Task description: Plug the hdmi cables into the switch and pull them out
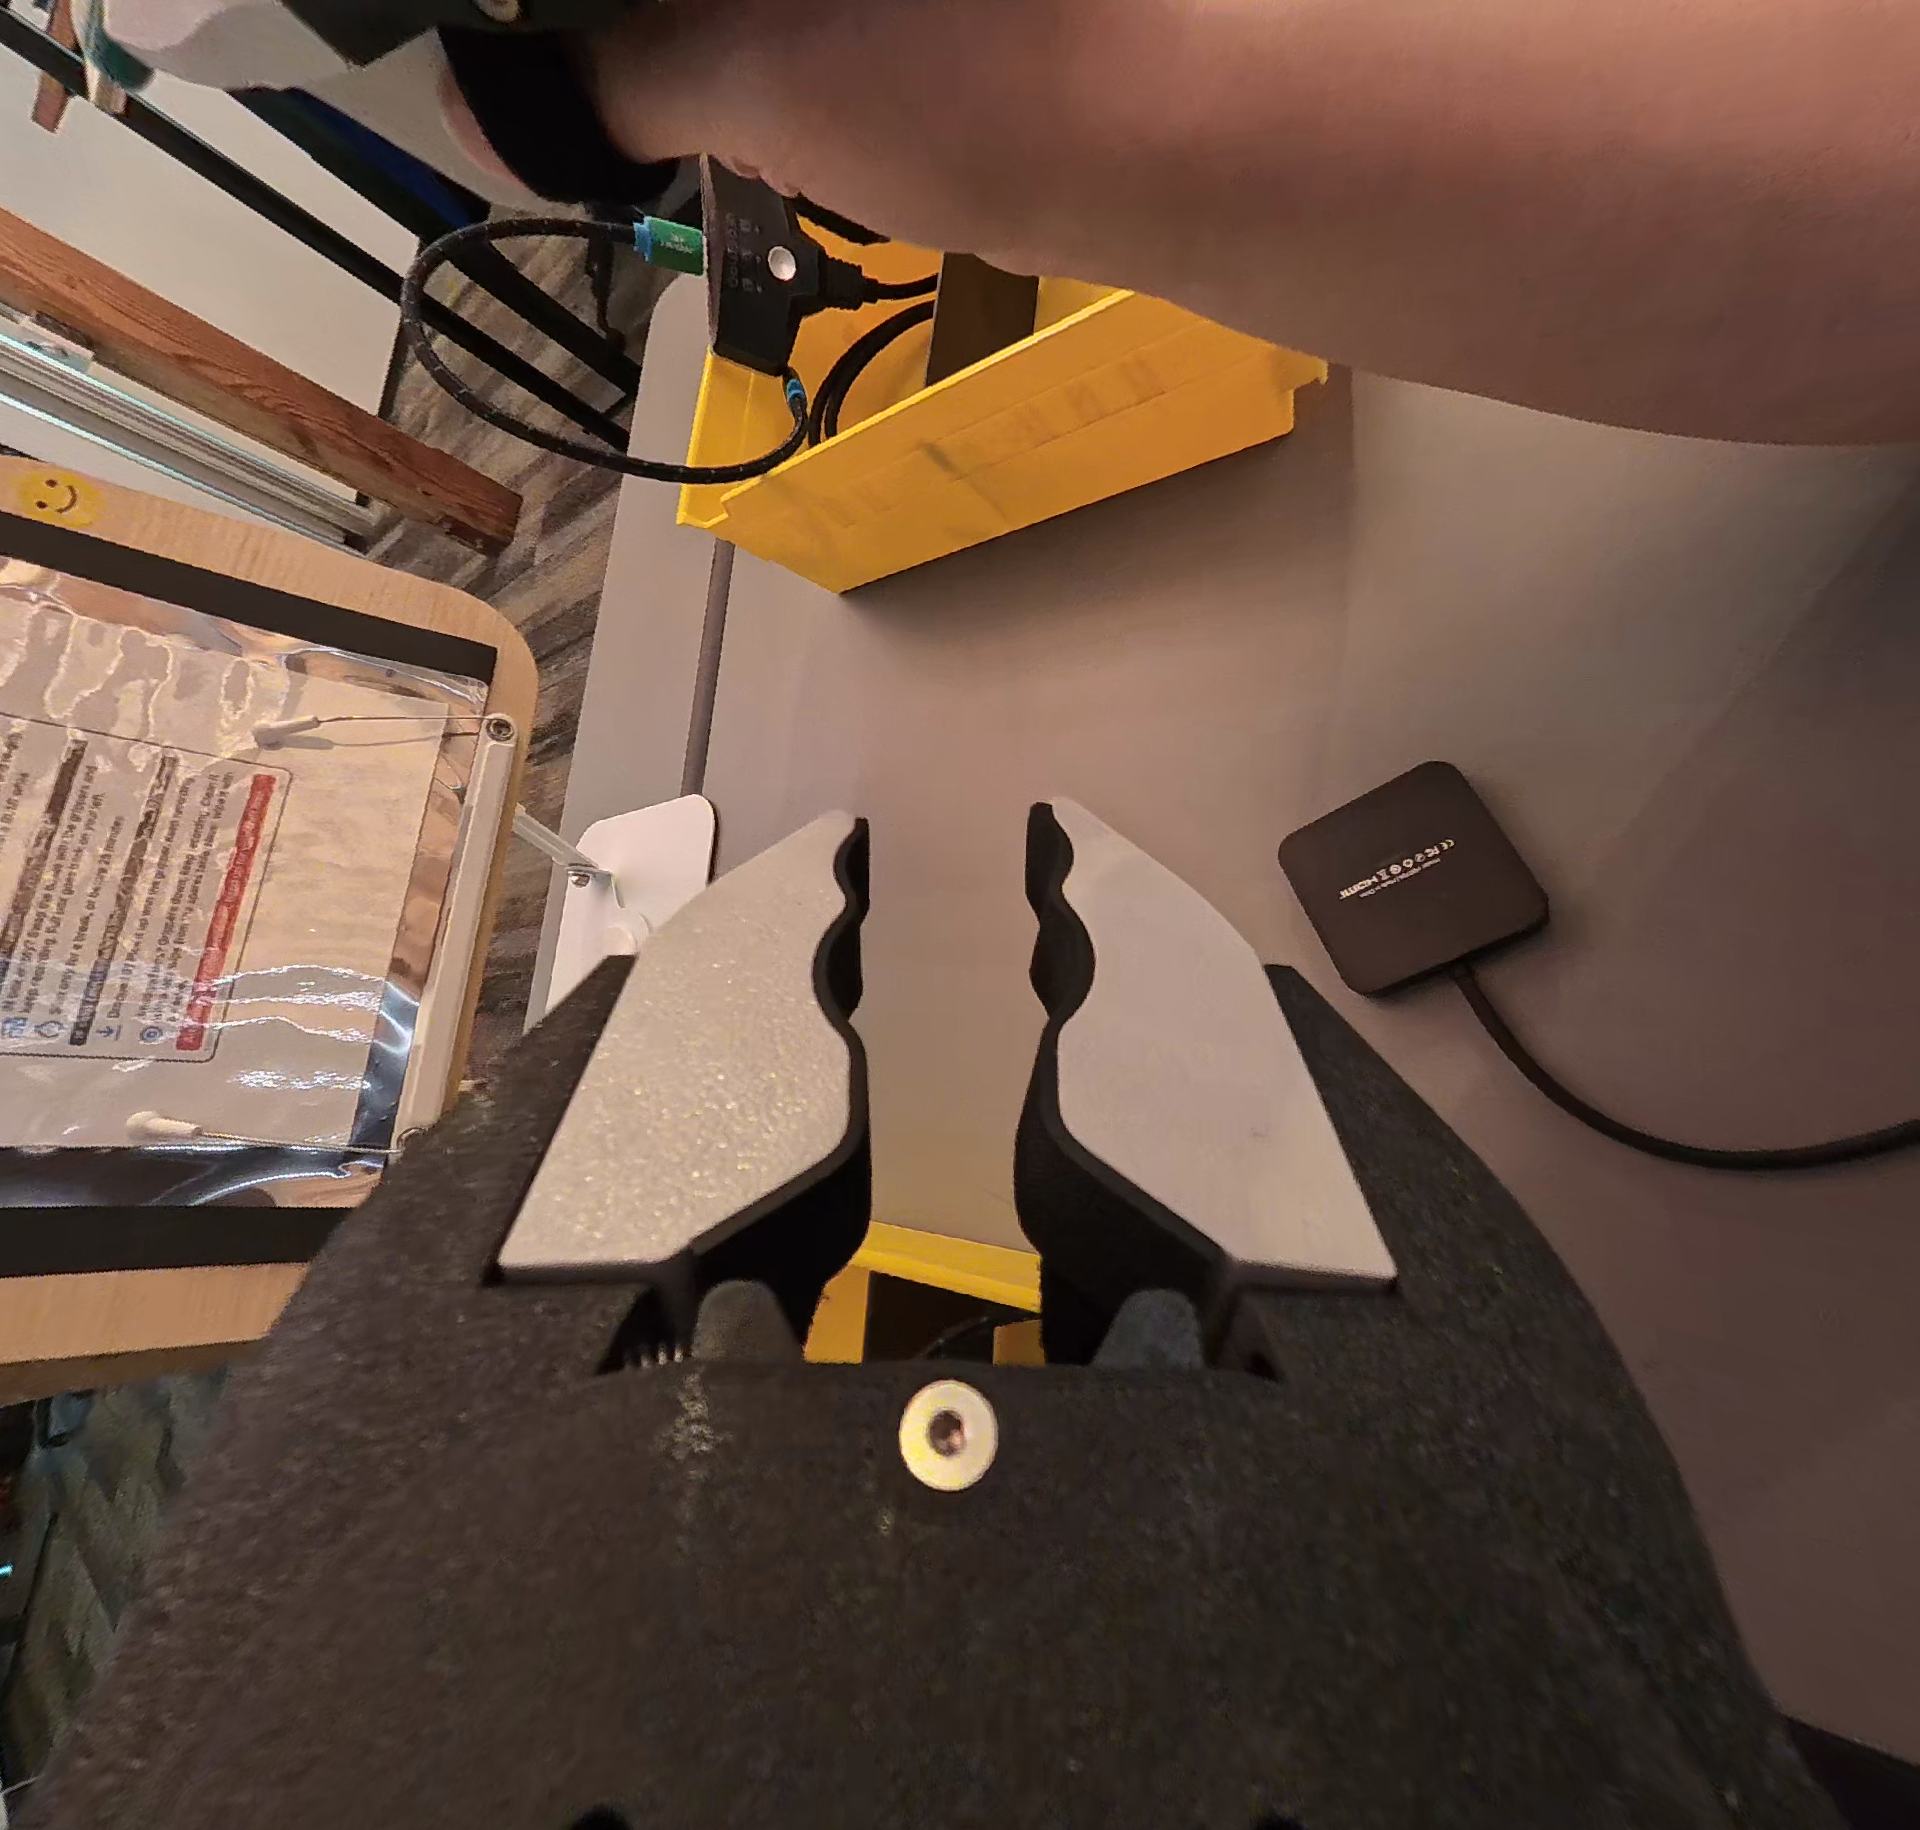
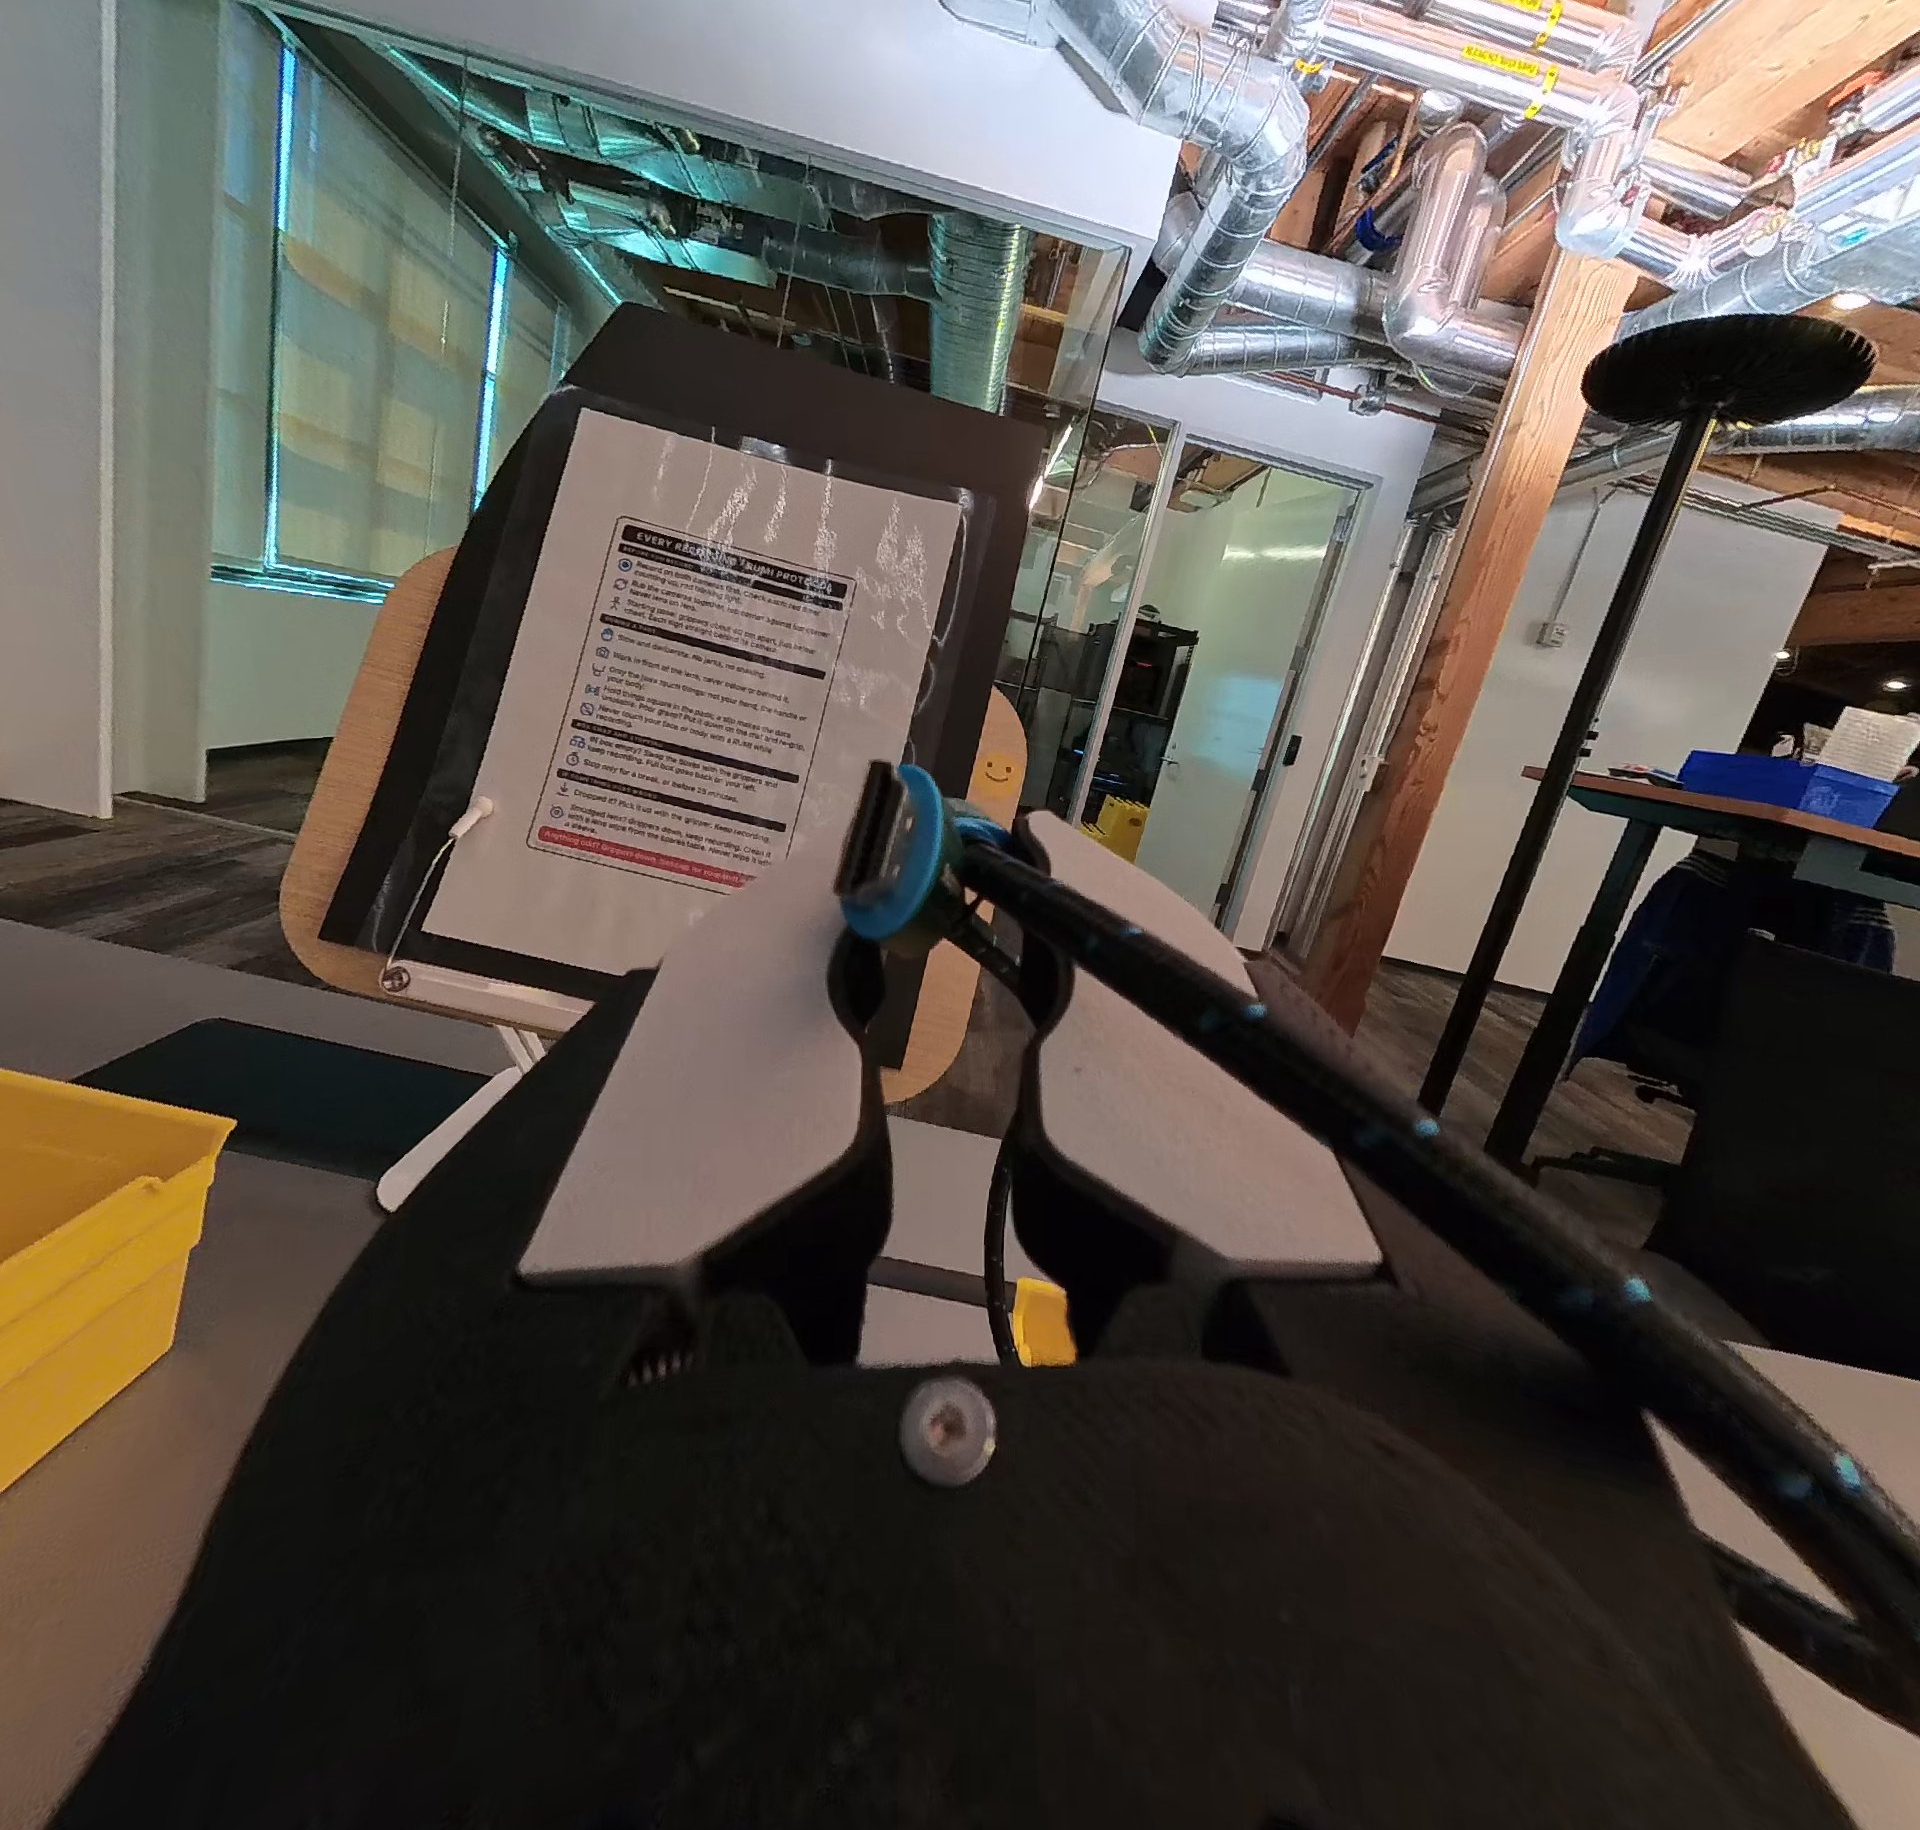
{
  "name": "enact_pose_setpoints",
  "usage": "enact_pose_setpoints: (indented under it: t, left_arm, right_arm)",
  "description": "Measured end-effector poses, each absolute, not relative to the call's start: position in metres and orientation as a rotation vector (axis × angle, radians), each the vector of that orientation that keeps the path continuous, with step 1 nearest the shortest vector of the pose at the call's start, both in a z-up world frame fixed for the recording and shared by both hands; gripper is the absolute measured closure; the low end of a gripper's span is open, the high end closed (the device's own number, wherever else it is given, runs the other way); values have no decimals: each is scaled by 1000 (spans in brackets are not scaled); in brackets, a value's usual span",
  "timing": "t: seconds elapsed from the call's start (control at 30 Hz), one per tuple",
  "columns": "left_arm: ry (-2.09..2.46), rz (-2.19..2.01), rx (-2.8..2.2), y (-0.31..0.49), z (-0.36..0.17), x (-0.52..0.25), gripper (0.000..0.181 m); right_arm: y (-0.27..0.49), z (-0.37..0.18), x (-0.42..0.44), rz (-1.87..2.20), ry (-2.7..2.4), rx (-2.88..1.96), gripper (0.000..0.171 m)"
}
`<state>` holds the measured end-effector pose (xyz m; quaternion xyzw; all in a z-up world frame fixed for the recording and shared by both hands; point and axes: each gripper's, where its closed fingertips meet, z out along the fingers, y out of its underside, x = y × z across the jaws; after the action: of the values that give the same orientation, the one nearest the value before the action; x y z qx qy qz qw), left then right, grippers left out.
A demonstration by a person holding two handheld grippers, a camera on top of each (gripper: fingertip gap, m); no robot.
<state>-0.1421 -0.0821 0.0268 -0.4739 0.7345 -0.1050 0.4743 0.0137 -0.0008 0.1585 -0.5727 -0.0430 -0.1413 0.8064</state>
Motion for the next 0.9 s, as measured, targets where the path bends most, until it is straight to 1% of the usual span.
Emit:
enact_pose_setpoints:
  t: [0.03, 0.2, 0.3, 0.4, 0.53, 0.6, 0.7, 0.8, 0.9]
  left_arm:
    - [1801, -257, -1161, -83, 26, -142, 153]
    - [1812, -251, -1220, -87, 16, -141, 152]
    - [1756, -279, -1363, -95, 4, -142, 152]
    - [1660, -292, -1534, -109, -25, -150, 143]
    - [1680, -213, -1602, -132, -80, -156, 128]
    - [1682, -241, -1634, -141, -100, -150, 126]
    - [1632, -308, -1732, -143, -120, -142, 120]
    - [1553, -342, -1835, -137, -135, -138, 108]
    - [1523, -294, -1881, -129, -148, -140, 104]
  right_arm:
    - [0, 158, 14, -301, -94, -1226, 149]
    - [-3, 161, 21, -295, -92, -1231, 149]
    - [-6, 164, 27, -271, -92, -1233, 149]
    - [-8, 166, 35, -240, -73, -1232, 149]
    - [-12, 171, 42, -194, -55, -1212, 148]
    - [-14, 173, 42, -173, -54, -1207, 149]
    - [-18, 176, 40, -150, -66, -1200, 149]
    - [-26, 184, 41, -131, -69, -1172, 148]
    - [-32, 189, 44, -114, -66, -1152, 148]
